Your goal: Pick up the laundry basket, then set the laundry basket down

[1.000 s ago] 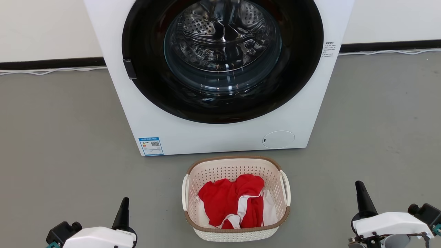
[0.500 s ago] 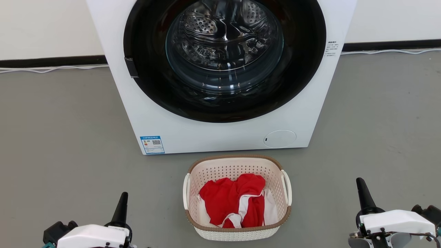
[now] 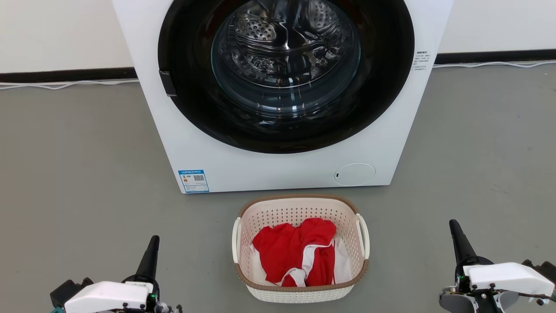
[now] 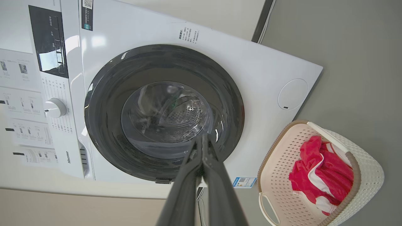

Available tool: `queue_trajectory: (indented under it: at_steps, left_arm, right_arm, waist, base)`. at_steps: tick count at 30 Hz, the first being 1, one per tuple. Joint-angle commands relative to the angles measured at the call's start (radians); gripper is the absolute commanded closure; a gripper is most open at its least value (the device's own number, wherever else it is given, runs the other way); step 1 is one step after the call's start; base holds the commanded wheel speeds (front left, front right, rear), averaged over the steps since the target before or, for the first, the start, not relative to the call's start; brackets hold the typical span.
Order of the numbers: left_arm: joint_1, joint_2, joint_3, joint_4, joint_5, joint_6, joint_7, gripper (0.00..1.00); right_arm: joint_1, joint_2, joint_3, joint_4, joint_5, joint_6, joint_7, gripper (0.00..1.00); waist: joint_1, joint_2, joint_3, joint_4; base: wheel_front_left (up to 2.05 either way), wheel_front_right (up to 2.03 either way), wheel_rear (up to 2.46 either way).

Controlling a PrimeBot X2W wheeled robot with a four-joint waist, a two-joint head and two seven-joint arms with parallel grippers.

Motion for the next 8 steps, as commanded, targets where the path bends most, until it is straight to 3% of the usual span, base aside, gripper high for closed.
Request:
queue_trajectory:
  at_steps: [1,8]
  left_arm:
    - [-0.052,0.013,0.029,-0.035,-0.029,-0.011,0.009,1.00]
    - [-0.053,0.014,0.035,-0.047,-0.080,-0.017,0.024,1.00]
  right_arm:
    - [-0.025,-0.009,0.016,-0.040,0.038,0.006,0.013,1.00]
    - [-0.025,-0.009,0.015,-0.052,0.104,0.006,0.028,1.00]
  waist:
    - [0.0000,0.0000,0.000,0.001]
    - [0.0000,0.0000,0.002,0.003]
  base:
    - [0.00,0.00,0.00]
    - [0.00,0.00,0.00]
